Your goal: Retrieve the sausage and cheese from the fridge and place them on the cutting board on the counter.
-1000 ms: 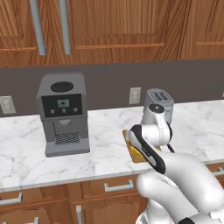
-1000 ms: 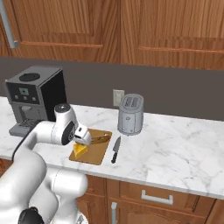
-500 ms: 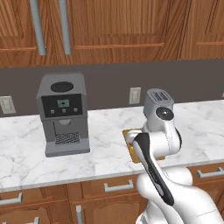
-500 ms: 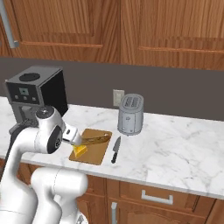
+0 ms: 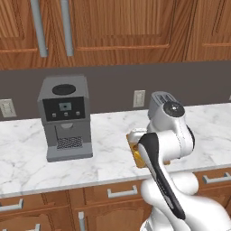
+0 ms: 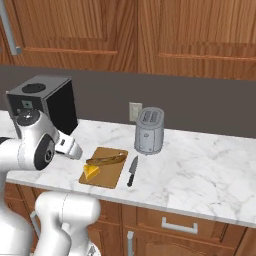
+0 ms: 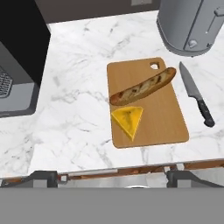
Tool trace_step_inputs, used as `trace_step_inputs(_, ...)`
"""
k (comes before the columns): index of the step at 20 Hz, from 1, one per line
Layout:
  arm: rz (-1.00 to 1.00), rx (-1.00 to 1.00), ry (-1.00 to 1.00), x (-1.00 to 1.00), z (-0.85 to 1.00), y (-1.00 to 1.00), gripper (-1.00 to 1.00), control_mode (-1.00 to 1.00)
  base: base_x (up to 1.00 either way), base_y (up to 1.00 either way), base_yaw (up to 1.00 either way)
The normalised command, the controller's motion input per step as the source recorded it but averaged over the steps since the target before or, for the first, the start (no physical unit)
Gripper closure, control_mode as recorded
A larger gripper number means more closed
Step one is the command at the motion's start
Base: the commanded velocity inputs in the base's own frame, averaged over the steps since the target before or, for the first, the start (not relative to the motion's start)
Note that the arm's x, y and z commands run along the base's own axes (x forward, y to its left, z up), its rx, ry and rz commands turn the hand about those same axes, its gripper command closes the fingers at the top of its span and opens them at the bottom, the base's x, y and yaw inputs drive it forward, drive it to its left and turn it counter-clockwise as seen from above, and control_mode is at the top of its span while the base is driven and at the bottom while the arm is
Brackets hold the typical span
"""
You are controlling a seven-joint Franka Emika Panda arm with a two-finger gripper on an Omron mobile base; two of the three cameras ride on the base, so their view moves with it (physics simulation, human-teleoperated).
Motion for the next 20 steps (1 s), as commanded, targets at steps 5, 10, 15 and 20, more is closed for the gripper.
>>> trace_step_inputs(5,-0.02,0.0,-0.17,-0.6,-0.15,0.0,-1.0,-1.0,0.0,0.0,0.0)
trace_step_inputs(10,0.0,0.0,-0.02,-0.15,-0.16,0.0,-1.0,-1.0,0.0,0.0,0.0)
trace_step_inputs(15,0.0,0.0,0.0,0.0,0.0,0.0,-1.0,-1.0,0.0,0.0,0.0)
trace_step_inputs(20,0.0,0.0,0.0,0.0,0.0,0.0,-1.0,-1.0,0.0,0.0,0.0)
